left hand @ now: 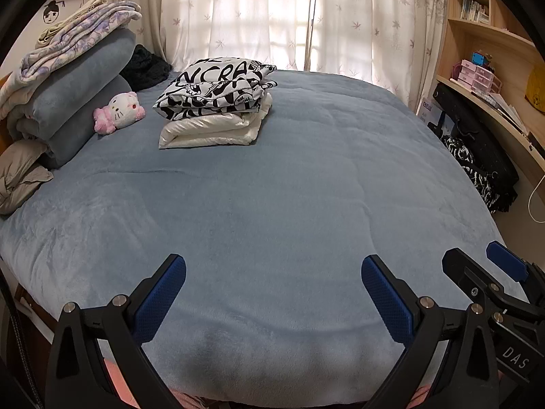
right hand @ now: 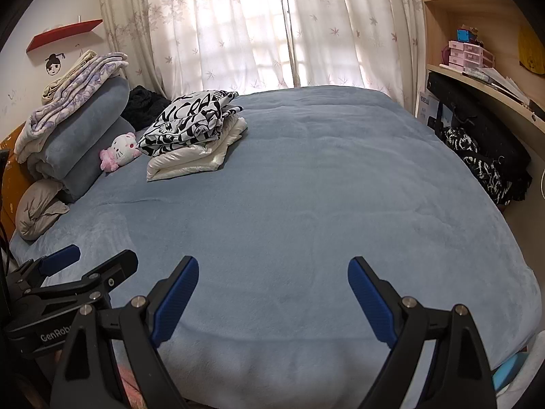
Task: Fold large clothes
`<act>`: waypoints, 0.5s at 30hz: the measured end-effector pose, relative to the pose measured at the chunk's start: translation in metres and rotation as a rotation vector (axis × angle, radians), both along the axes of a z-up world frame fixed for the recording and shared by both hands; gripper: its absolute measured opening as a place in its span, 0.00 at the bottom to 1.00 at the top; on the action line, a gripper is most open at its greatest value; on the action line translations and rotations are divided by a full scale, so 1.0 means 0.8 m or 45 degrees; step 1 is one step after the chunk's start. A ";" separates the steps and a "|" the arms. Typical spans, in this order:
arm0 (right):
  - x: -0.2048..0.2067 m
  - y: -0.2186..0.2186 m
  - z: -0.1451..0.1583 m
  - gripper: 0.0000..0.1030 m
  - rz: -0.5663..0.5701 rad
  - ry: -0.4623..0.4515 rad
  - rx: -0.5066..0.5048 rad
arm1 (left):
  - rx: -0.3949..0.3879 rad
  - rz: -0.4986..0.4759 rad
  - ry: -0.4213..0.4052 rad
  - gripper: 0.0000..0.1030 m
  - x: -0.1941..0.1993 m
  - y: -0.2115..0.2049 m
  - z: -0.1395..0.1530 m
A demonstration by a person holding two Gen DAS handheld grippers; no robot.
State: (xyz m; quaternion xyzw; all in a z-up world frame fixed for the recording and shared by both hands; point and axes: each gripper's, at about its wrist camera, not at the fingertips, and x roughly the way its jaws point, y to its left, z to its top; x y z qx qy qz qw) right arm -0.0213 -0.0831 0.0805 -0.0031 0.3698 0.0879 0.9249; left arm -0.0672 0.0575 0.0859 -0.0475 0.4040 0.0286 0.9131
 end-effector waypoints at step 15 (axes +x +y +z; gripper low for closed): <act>0.001 -0.003 -0.001 0.87 0.000 0.002 0.003 | 0.001 0.000 0.001 0.99 0.000 0.000 -0.001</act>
